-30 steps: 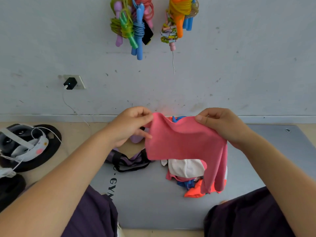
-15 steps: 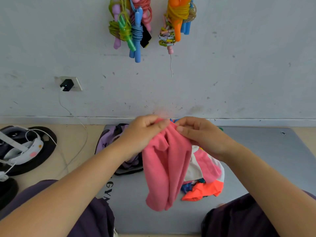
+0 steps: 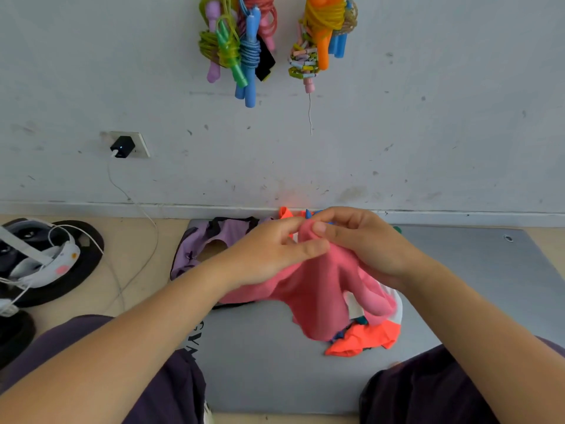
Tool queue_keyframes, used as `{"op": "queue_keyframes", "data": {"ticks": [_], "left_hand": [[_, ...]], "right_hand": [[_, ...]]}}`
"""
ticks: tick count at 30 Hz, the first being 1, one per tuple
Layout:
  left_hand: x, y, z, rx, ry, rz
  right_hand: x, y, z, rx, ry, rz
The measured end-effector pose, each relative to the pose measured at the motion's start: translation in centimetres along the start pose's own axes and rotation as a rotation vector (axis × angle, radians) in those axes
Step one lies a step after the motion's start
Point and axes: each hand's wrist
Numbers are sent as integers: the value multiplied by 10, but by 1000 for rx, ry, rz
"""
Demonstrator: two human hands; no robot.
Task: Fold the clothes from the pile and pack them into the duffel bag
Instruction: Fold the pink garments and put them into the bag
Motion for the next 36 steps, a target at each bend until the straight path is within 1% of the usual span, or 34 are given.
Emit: {"op": "queue_keyframes", "data": {"ticks": [2,4,7,8,10,12,13,14,15,16,17,19,21,25,27,29,31,33,36], "left_hand": [[0,0,1,-63,54,-15],[-2,-3,10,-210,141,-34],[-1,-8,29,-473,273,-25],[0,-8,34,-528,314,-12],[0,-7,39,-576,314,-8],[0,-8,37,-547,208,-18],[0,-7,33,-470,144,-15],[-1,-5,28,-358,106,-1],[-2,-4,20,-234,93,14],[-3,-1,11,-141,88,18],[-1,0,4,-95,70,3],[-1,1,-3,-108,4,-43],[-2,2,0,-196,25,-80],[-2,-4,26,-470,142,-44],[0,-5,37,-524,224,-25],[2,-5,45,-523,250,32],[5,-4,48,-437,254,110],[9,-5,47,-371,254,131],[6,-4,42,-360,304,143]], "right_hand": [[0,-1,2,-24,-20,-14],[2,-1,7,-36,61,-36],[3,2,14,4,250,-82],[3,3,15,1,293,-87],[3,3,14,-28,321,-74],[3,3,9,-46,285,-55],[3,3,7,-45,261,-52],[3,3,4,-35,239,-52],[3,3,2,-21,218,-51],[3,3,1,-9,196,-46],[3,2,0,-4,172,-34],[3,0,-1,-28,115,-11],[4,-1,3,-63,116,-14],[7,3,15,-25,311,-94],[8,4,20,-49,398,-102],[8,3,22,-123,418,-73],[8,2,21,-222,411,-52],[9,1,20,-293,410,-41],[8,1,19,-303,412,-31]]}}
Point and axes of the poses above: each hand's wrist, its own y-axis away from the middle knuckle, its own z-axis out of the back of the hand, x = y × z, and after that the axes turned 9 degrees about y, right-handed
